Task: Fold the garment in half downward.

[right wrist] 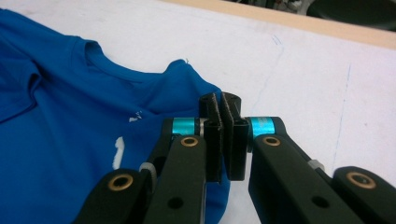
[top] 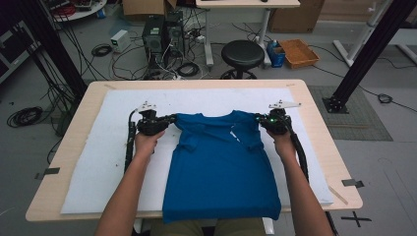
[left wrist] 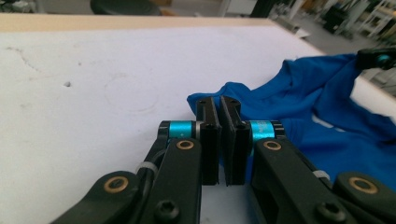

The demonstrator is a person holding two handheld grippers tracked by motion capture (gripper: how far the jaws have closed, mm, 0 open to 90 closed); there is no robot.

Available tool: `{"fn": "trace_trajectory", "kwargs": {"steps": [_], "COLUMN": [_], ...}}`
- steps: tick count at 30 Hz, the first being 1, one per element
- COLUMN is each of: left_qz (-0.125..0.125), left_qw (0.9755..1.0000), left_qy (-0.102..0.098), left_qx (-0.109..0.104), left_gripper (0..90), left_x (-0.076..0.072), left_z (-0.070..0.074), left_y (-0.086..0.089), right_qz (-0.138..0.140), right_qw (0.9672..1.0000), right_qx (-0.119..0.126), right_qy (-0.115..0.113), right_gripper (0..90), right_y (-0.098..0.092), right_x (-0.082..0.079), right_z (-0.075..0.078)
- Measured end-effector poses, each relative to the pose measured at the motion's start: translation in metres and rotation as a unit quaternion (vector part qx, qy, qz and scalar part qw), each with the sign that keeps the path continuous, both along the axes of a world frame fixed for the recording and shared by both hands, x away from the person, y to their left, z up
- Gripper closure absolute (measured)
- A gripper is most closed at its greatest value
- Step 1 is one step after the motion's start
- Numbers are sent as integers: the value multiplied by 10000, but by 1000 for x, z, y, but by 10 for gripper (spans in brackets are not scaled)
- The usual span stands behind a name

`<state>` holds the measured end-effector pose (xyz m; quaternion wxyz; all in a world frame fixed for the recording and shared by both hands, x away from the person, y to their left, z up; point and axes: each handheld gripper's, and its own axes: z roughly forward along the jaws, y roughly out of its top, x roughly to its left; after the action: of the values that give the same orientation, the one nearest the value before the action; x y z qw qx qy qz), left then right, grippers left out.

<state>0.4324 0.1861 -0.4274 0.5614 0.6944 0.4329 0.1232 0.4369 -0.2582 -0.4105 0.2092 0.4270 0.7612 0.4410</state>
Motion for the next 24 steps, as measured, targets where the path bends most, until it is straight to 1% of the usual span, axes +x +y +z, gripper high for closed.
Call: {"fn": "trace_trajectory", "kwargs": {"steps": [2,5,7,9,12,14,16,18,20,24], "left_qz": [-152,-402,-516,-678,-888,-987,-1108,-1267,-1409,-1561], "left_qw": [9998,9990,9984,9974,9957,9945,9932,9914,9897,9875], "left_qy": [-53,-125,-165,-192,-244,-277,-287,-260,-236,-189], "left_qx": [-85,-116,-153,-150,-136,-198,-225,-189,-61,80], "left_gripper": [865,865,865,865,864,864,864,864,863,864], "left_x": [-8,-21,-30,-39,-51,-57,-62,-69,-76,-90], "left_z": [4,7,7,8,8,8,8,7,5,0], "left_y": [2,4,4,4,5,5,5,4,3,6], "right_qz": [76,211,324,391,511,571,620,709,808,927], "right_qw": [9999,9996,9991,9987,9982,9979,9977,9971,9965,9956], "right_qx": [27,73,23,49,45,66,7,-2,3,-11], "right_qy": [-65,-171,-266,-320,-299,-284,-280,-264,-226,-114], "right_gripper": [882,882,882,882,882,882,882,882,882,882], "right_y": [-1,-2,-3,-6,-12,-14,-17,-19,-22,-29], "right_x": [-10,-27,-38,-50,-63,-70,-77,-85,-95,-116], "right_z": [3,6,7,7,5,5,6,6,4,-2]}}
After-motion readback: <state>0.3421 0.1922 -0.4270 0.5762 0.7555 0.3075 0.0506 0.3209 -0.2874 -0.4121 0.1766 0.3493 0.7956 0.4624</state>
